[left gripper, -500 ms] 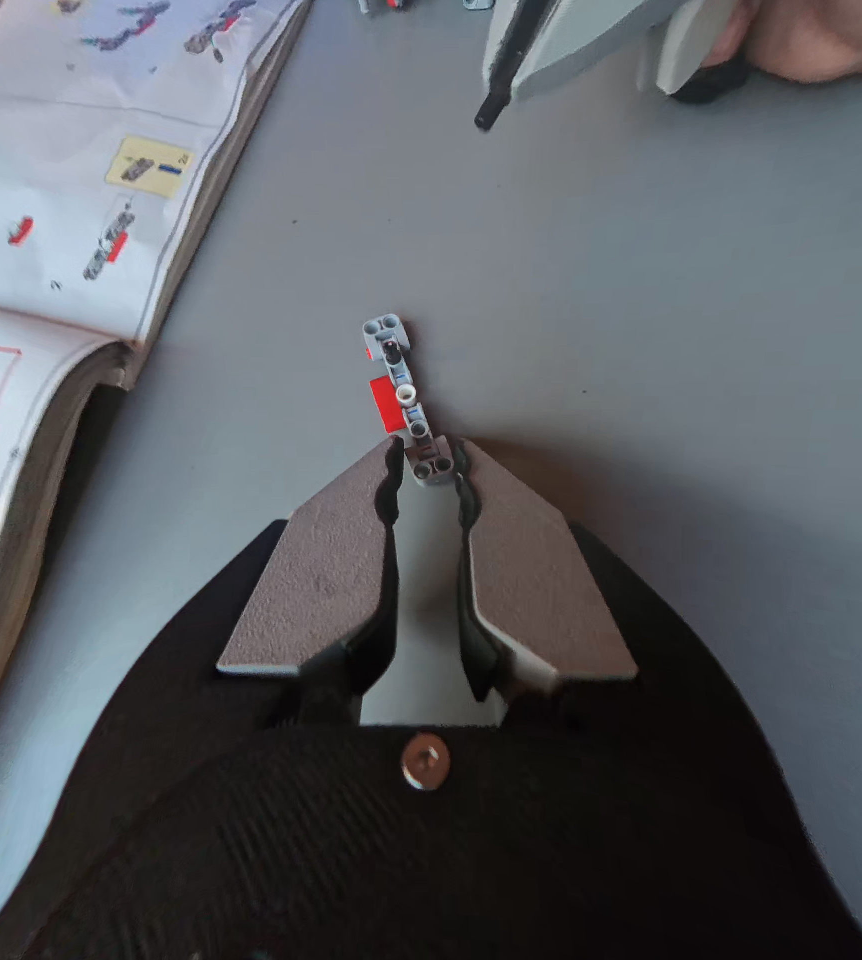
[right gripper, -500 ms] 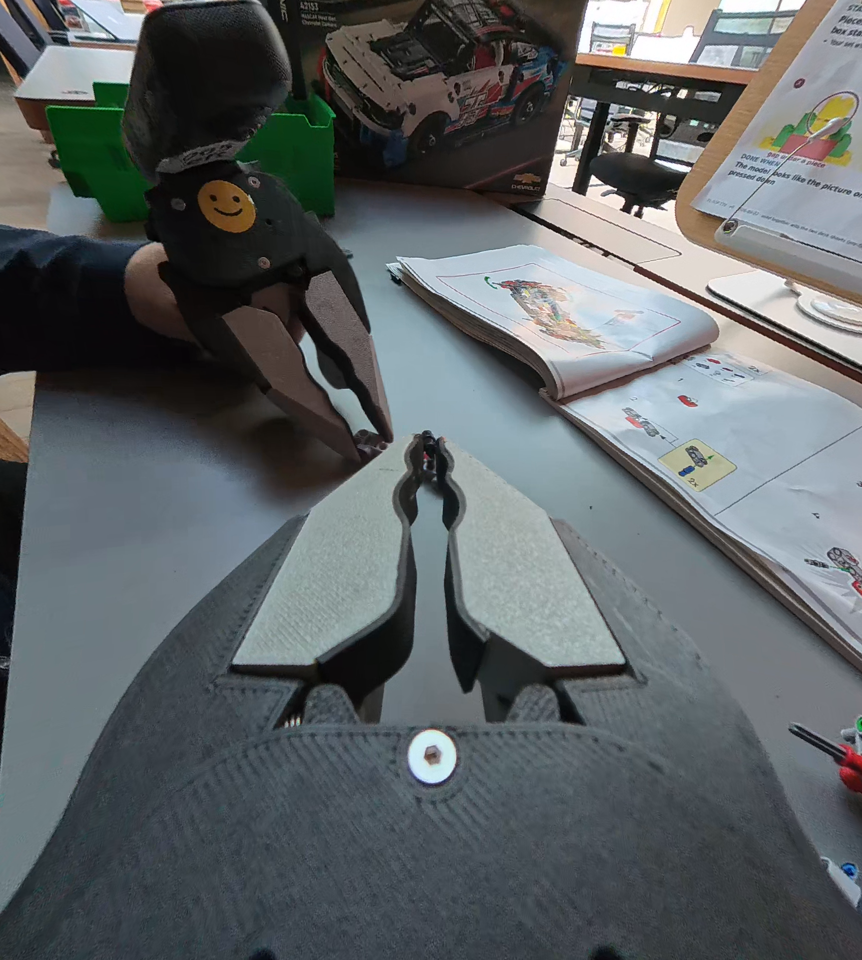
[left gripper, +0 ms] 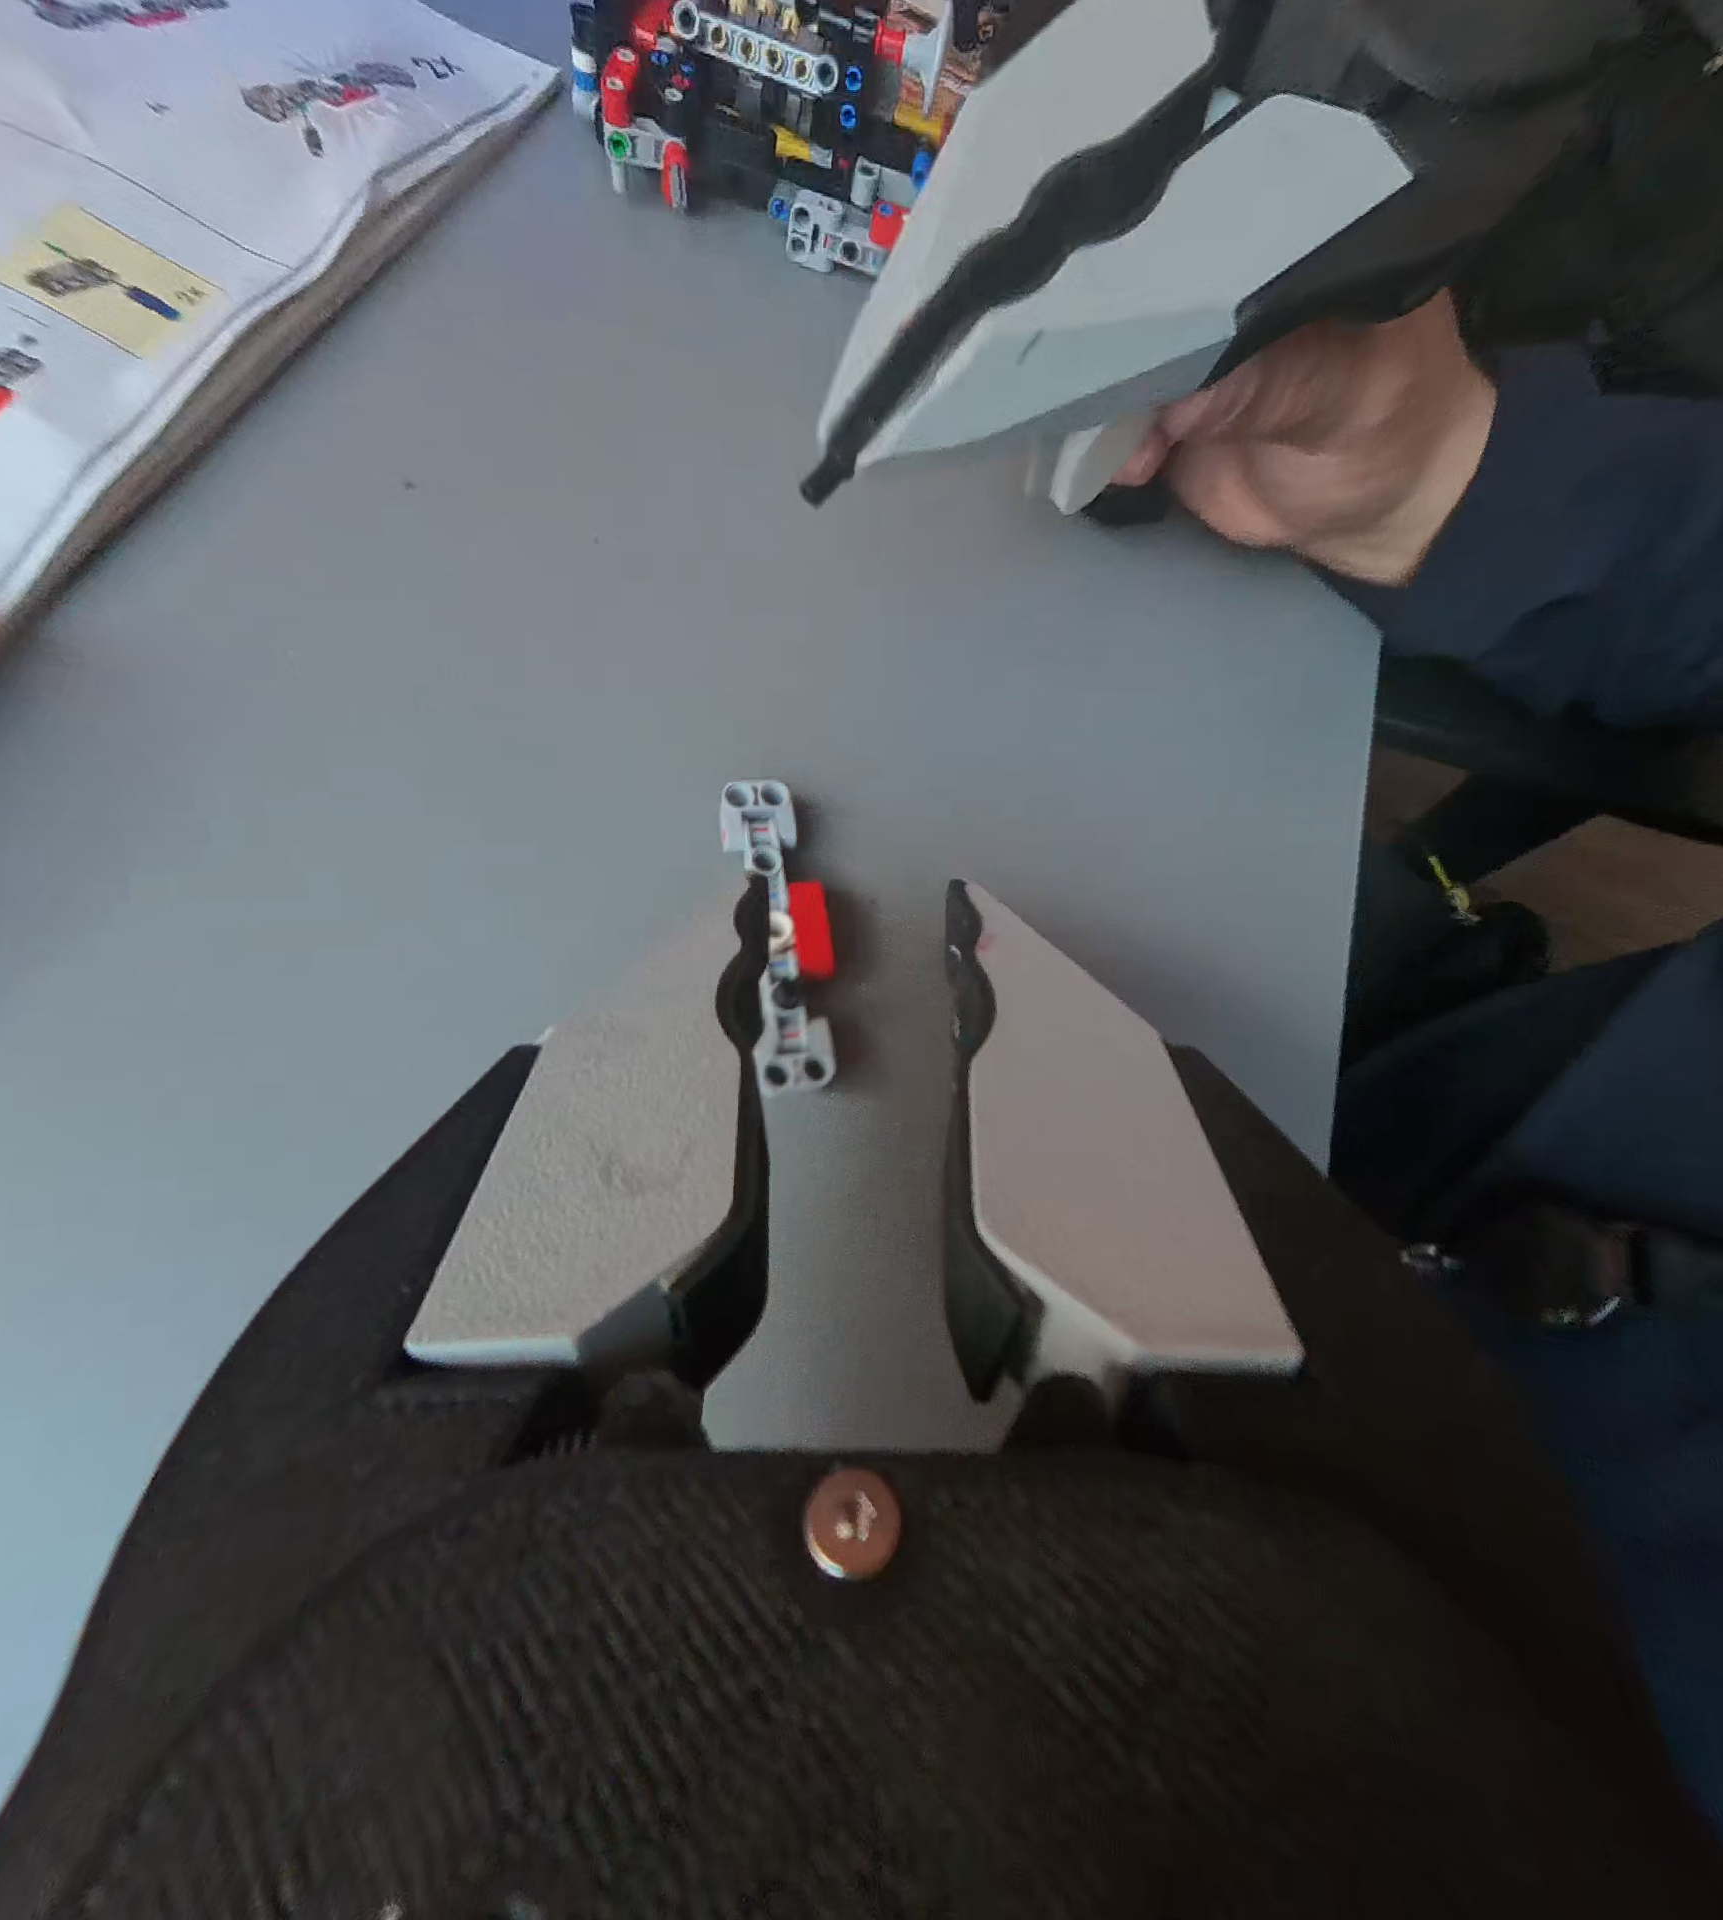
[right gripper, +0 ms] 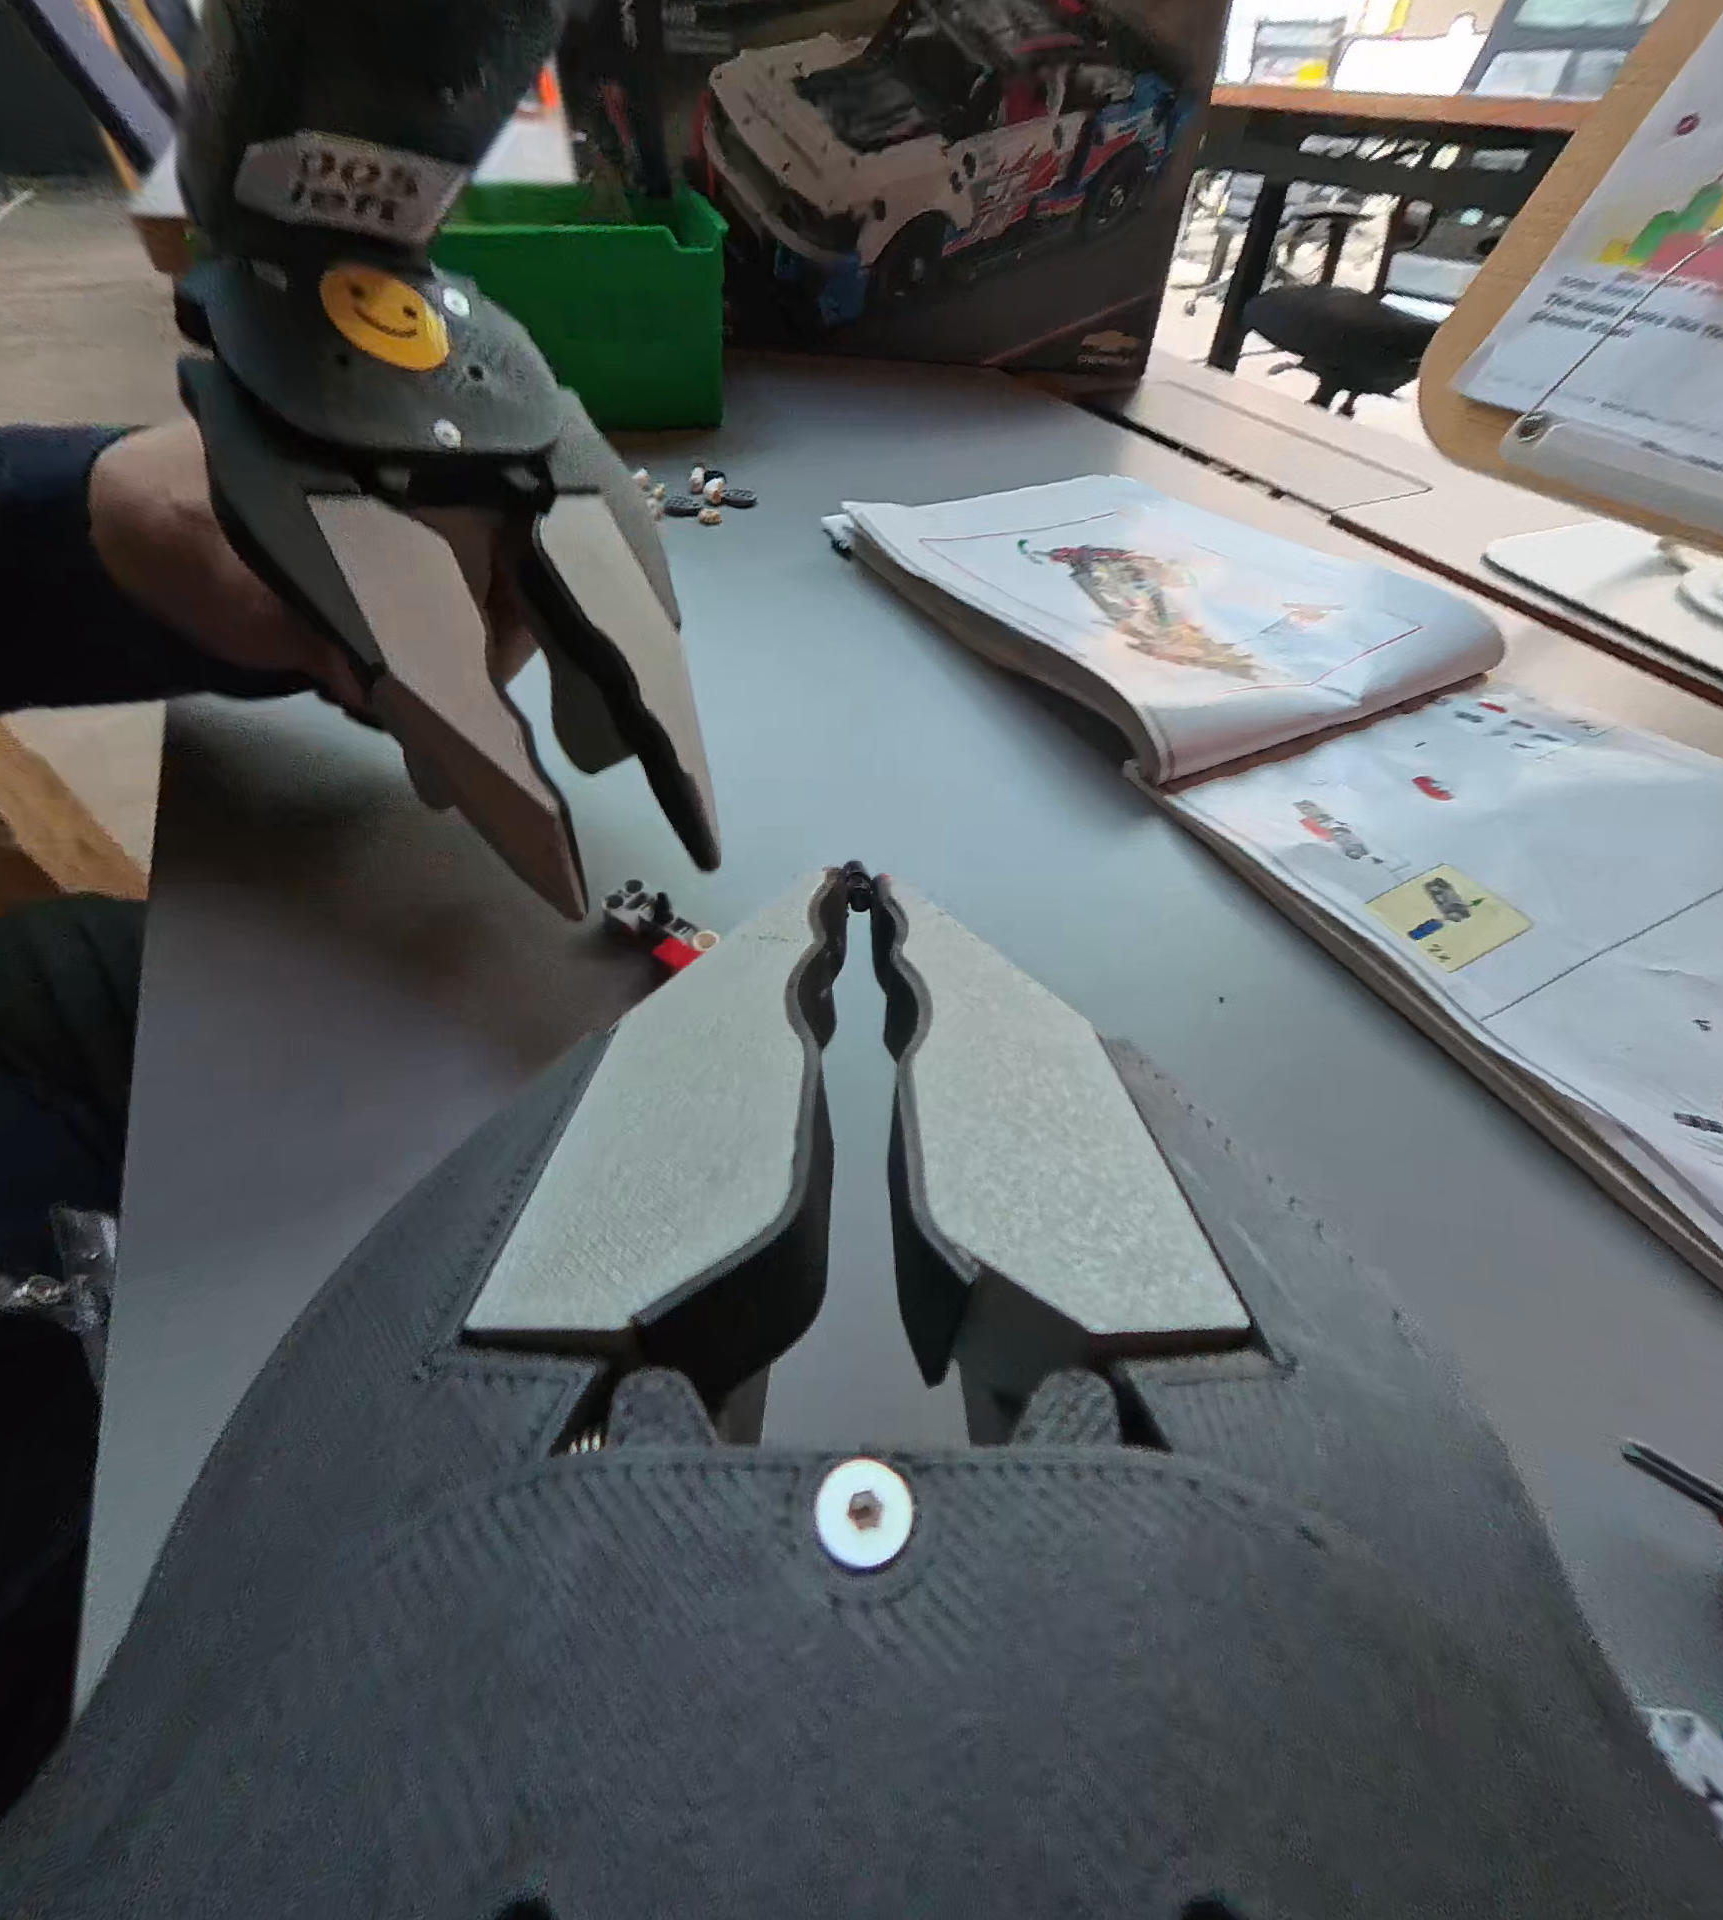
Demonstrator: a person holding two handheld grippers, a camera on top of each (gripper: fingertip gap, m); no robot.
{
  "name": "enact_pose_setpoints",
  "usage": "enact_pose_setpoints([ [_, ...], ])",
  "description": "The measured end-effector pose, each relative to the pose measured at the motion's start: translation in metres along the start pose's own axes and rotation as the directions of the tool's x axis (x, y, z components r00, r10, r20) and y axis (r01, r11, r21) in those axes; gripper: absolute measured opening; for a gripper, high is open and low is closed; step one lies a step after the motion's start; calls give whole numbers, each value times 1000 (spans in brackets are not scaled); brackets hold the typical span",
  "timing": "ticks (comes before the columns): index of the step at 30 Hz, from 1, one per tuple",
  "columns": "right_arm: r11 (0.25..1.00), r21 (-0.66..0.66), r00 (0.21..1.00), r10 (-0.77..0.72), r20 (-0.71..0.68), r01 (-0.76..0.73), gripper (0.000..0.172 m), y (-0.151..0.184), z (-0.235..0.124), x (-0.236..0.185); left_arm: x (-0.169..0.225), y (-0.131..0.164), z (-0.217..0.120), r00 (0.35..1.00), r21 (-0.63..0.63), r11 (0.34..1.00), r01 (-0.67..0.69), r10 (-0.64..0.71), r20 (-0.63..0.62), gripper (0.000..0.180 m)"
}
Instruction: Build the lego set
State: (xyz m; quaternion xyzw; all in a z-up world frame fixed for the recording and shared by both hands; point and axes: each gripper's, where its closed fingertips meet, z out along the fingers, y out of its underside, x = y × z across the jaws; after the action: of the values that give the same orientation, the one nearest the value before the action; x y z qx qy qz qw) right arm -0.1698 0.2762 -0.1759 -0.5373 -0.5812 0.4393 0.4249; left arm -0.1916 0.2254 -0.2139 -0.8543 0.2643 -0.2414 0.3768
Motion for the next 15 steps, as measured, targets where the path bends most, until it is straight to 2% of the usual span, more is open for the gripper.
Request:
enact_pose_setpoints([
  [2, 999, -36, 1000, -15, 16, 15, 2, 5, 3, -4, -8, 6, -11, 997, -30, 998, -51, 53, 51, 37],
  [4, 995, -88, 998, -32, 59, 37, 1, 12, 7, -13, -12, 12, -16, 989, -50, 991, -125, 128, 67, 35],
  [7, 973, -229, 989, -4, 147, 38, 2, 30, 19, -28, -13, 24, -5, 986, -117, 981, -154, 160, 41, 41],
  [9, 958, -279, 982, -11, 187, 64, 1, 32, 27, -36, -13, 35, 6, 985, -190, 968, -161, 169, 25, 43],
  [13, 908, -381, 966, -80, 247, 172, 1, 31, 39, -45, -11, 32, 11, 966, -184, 949, -256, 260, -6, 11],
  [15, 861, -437, 952, -148, 270, 258, 1, 32, 44, -44, -12, 31, 12, 960, -174, 944, -279, 275, -45, 11],
])
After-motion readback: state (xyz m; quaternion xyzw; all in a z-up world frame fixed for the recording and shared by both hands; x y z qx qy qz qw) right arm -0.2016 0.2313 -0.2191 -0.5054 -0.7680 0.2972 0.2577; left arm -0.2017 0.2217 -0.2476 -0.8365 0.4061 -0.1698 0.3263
